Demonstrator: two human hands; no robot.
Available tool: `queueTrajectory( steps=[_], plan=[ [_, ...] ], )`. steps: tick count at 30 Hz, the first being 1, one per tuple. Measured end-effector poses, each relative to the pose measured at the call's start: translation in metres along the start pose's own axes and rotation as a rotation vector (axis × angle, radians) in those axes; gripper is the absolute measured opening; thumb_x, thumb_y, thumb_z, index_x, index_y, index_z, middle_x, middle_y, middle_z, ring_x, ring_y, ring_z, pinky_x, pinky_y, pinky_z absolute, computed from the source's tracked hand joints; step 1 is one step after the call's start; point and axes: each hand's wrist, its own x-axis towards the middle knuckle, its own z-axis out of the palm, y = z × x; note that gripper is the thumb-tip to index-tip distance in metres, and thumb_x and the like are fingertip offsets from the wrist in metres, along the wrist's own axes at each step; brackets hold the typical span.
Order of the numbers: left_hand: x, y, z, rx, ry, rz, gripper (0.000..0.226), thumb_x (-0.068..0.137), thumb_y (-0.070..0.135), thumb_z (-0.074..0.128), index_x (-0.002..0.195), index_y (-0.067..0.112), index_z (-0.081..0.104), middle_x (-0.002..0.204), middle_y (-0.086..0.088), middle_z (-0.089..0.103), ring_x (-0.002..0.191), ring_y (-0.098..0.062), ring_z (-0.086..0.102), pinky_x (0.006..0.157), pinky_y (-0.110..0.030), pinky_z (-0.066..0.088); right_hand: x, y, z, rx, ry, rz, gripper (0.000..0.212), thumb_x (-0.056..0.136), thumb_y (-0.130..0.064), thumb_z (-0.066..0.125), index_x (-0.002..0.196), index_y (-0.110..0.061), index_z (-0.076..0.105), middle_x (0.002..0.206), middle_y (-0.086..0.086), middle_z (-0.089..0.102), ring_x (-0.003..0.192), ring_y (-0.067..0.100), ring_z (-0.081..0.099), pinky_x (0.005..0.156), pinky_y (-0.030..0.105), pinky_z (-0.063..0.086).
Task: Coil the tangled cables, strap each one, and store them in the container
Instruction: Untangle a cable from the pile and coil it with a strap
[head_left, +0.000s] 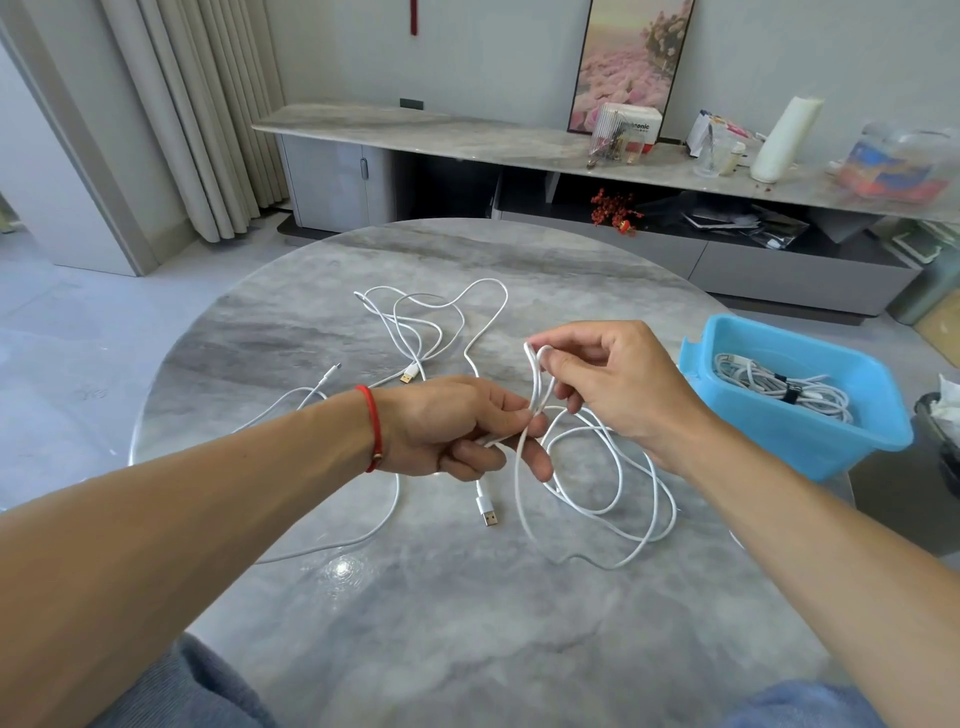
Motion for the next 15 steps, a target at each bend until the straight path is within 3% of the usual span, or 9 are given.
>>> queueTrajectory(
  steps=[2,6,11,15],
  plan=[
    [0.0,0.0,0.001,0.069,0.065,-0.017,0.02,0.107,0.021,0.044,0.088,0.018,0.051,0.1,-0.015,0.072,0.044,-0.01,0.018,0.042,-0.022,0.014,-0.001,-0.002,0.0,0.043,-0.062,0.025,0.026,0.093,-0.007,0.063,0.108,-0.021,0.079,0.086,0.008,0.077,0.07,0.014,0.068,0.066,0.029,0.057],
    [0.003,-0.001,0.007,0.289,0.174,-0.045,0.021,0.107,0.026,0.043,0.088,0.019,0.048,0.083,-0.01,0.069,0.044,-0.012,0.023,0.042,-0.022,0.016,-0.003,-0.003,0.003,0.065,-0.138,0.003,0.023,0.093,-0.027,0.075,0.115,-0.023,0.077,0.09,0.007,0.078,0.071,0.013,0.07,0.069,0.023,0.058],
    [0.001,-0.004,0.012,0.475,0.253,0.032,0.026,0.108,0.028,0.036,0.085,0.021,0.047,0.068,0.006,0.055,0.046,-0.007,0.037,0.049,-0.022,0.028,0.001,-0.002,0.006,0.108,-0.022,0.002,0.008,0.088,-0.016,0.081,0.096,-0.015,0.081,0.077,0.011,0.077,0.063,0.018,0.068,0.066,0.026,0.059],
    [0.0,0.003,0.014,0.516,0.32,0.118,0.028,0.109,0.022,0.033,0.084,0.019,0.047,0.068,0.003,0.046,0.063,-0.016,0.041,0.06,-0.033,0.041,0.005,-0.002,0.002,0.151,0.124,0.06,0.006,0.085,-0.02,0.084,0.089,-0.016,0.082,0.077,0.008,0.078,0.062,0.014,0.068,0.06,0.023,0.056]
  ],
)
